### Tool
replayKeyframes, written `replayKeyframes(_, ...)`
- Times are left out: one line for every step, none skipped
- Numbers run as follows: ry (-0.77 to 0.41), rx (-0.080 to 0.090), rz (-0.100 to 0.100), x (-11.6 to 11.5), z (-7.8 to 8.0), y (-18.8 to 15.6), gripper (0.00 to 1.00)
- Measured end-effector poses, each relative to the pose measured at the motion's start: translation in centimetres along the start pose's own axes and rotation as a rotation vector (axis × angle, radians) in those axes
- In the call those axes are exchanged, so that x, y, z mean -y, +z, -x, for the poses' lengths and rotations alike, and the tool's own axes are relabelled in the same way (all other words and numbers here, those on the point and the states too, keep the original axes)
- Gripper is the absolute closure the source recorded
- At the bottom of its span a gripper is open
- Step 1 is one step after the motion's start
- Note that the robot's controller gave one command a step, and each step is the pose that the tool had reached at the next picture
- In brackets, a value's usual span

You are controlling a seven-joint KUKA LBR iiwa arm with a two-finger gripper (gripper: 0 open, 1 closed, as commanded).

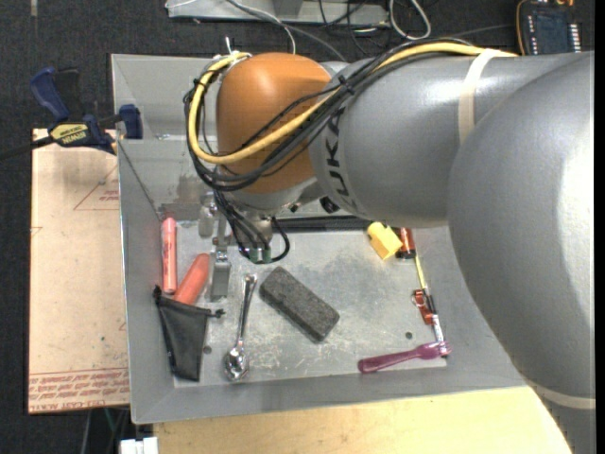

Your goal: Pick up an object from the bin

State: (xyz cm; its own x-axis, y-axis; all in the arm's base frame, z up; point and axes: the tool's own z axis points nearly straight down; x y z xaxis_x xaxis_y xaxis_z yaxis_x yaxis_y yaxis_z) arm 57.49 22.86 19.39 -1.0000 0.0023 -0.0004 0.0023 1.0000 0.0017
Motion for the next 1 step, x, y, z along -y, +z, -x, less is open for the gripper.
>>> replayKeyframes(-0.048, 0.008, 0.0, -0.31, 0.07, 1.06, 0.0)
